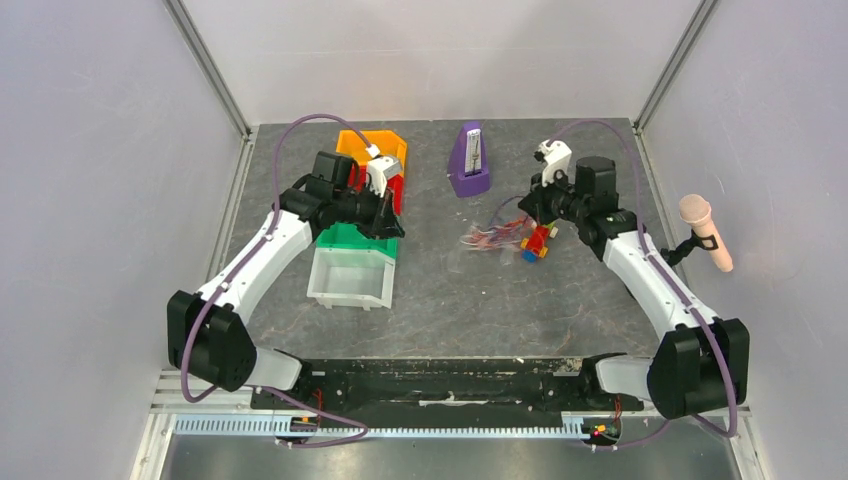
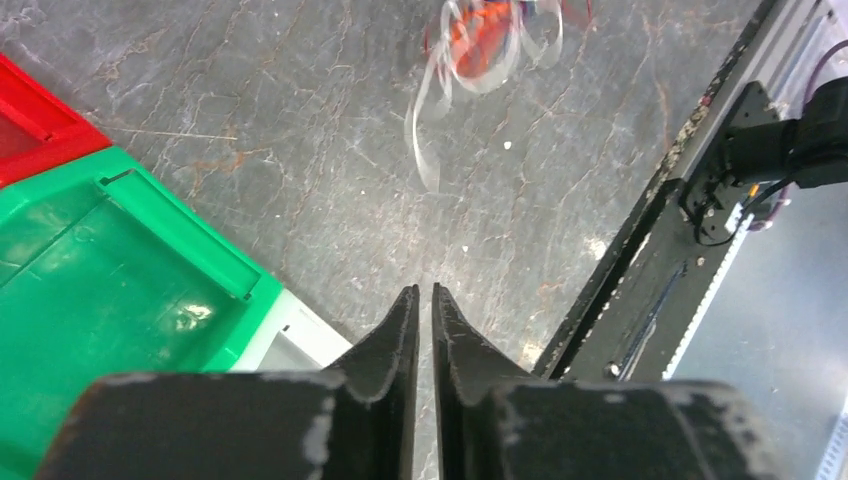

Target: Untangle the cables

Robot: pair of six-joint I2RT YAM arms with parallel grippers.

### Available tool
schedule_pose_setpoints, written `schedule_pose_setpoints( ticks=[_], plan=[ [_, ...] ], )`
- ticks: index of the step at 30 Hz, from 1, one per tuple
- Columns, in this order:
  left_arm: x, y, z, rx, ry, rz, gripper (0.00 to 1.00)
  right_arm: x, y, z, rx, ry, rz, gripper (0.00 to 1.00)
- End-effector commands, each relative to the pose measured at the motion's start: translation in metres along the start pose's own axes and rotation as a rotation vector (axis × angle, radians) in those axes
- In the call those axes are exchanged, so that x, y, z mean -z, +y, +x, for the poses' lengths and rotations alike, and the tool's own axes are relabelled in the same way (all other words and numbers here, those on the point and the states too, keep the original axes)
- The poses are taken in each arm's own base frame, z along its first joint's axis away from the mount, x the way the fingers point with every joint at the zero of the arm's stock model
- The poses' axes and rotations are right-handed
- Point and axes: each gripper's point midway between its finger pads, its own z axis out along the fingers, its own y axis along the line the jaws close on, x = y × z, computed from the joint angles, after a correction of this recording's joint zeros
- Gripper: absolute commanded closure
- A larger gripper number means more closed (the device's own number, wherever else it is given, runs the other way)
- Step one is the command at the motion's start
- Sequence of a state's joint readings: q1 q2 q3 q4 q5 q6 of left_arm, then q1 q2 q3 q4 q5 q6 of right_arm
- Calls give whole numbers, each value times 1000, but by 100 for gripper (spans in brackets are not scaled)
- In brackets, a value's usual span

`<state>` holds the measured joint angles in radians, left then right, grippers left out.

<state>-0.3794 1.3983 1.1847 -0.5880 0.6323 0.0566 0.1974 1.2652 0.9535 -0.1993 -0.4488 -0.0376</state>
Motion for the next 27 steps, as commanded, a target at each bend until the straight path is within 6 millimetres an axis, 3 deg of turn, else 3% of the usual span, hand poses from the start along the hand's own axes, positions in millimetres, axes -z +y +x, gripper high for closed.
schedule_pose_setpoints(
  ticks=[1,5,12,16,18,22,24,27],
  plan=[
    [-1,5,16,-52,49,2,95,17,-43,-1,39,-1,164,100],
    [0,8,26,-96,67,-3,98,27,-65,3,48,15,222,100],
    [-13,-50,-4,-174,-31,148,96,15,5,7,-24,-19,-184,100],
    [-17,-46,-27,-167,-123,110,42,20,39,-22,-36,-92,-352,100],
    [-17,-41,-31,-177,-134,85,31,30,60,-44,0,-135,-443,100],
    [-20,-33,-23,-207,-107,57,24,46,93,-63,11,-163,-578,100],
    [-21,-28,-18,-228,-88,42,24,43,100,-53,50,-134,-600,100],
    [-26,-17,-12,-240,-67,4,24,15,87,2,92,44,-508,100]
  ],
)
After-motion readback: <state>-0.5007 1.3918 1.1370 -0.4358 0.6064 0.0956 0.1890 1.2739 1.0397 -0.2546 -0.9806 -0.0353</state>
